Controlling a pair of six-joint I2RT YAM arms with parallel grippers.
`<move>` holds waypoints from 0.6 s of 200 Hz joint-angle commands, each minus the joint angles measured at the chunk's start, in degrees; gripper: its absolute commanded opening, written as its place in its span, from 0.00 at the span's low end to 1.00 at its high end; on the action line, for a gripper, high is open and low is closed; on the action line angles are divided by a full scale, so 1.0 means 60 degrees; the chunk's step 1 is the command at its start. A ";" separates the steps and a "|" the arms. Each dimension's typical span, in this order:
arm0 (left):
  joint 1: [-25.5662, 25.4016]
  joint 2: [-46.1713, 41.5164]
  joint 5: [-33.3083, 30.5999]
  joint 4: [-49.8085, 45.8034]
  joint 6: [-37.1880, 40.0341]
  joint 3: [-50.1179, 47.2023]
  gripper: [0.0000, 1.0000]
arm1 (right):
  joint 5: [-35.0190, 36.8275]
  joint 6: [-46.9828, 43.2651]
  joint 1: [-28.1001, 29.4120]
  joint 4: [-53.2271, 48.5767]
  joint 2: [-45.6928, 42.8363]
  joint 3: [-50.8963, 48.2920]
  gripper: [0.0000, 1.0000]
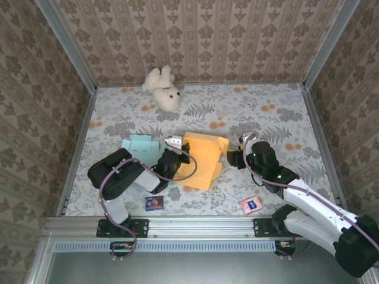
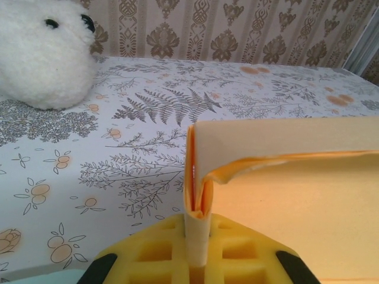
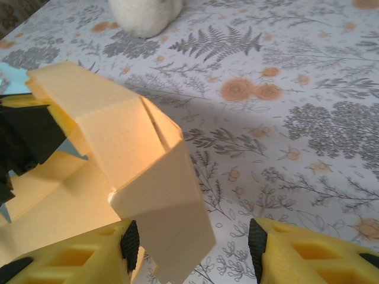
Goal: Fold the paper box
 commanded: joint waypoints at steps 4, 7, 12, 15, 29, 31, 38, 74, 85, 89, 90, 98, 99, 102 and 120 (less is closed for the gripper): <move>0.0091 -0.0276 0.0322 0.0342 -0.0183 -0.0108 0.00 | -0.0617 -0.0322 -0.0001 0.0670 0.0363 -0.0183 0.54; 0.0097 -0.0291 0.0356 0.0339 -0.0187 -0.0119 0.00 | -0.0631 -0.0328 0.0008 0.0690 0.0421 -0.0168 0.54; 0.0109 -0.0284 0.0389 0.0351 -0.0198 -0.0122 0.00 | -0.0659 -0.0335 0.0018 0.0696 0.0517 -0.0142 0.54; 0.0112 -0.0298 0.0418 0.0342 -0.0185 -0.0130 0.00 | -0.0682 -0.0335 0.0010 0.0695 0.0567 -0.0119 0.54; 0.0140 -0.0318 0.0455 0.0340 -0.0199 -0.0159 0.00 | -0.0748 -0.0376 0.0024 0.0720 0.0787 -0.0046 0.54; 0.0141 -0.0315 0.0456 0.0339 -0.0213 -0.0164 0.00 | -0.0751 -0.0378 0.0031 0.0734 0.0809 -0.0031 0.54; 0.0156 -0.0335 0.0502 0.0353 -0.0223 -0.0177 0.00 | -0.0748 -0.0390 0.0046 0.0760 0.0894 -0.0015 0.54; 0.0215 -0.0355 0.1011 0.0446 -0.0212 -0.0198 0.00 | -0.0781 -0.0453 0.0053 0.0923 0.1066 0.0067 0.52; 0.0211 -0.0359 0.1116 0.0454 -0.0201 -0.0203 0.00 | -0.0790 -0.0450 0.0063 0.0983 0.1067 0.0066 0.51; 0.0210 -0.0359 0.1139 0.0456 -0.0205 -0.0195 0.00 | -0.0785 -0.0446 0.0075 0.1008 0.1077 0.0066 0.51; 0.0213 -0.0359 0.1147 0.0463 -0.0209 -0.0195 0.00 | -0.0781 -0.0442 0.0072 0.1005 0.1079 0.0066 0.51; 0.0207 -0.0358 0.1183 0.0463 -0.0208 -0.0181 0.00 | -0.0752 -0.0438 0.0069 0.1017 0.1102 0.0092 0.50; 0.0203 -0.0359 0.1190 0.0459 -0.0203 -0.0181 0.00 | -0.0750 -0.0438 0.0068 0.1017 0.1106 0.0094 0.50; 0.0206 -0.0357 0.1184 0.0467 -0.0199 -0.0181 0.00 | -0.0743 -0.0442 0.0068 0.1004 0.1120 0.0103 0.49; 0.0213 -0.0359 0.1212 0.0449 -0.0241 -0.0156 0.00 | -0.0589 -0.0362 0.0083 0.0986 0.1246 0.0165 0.48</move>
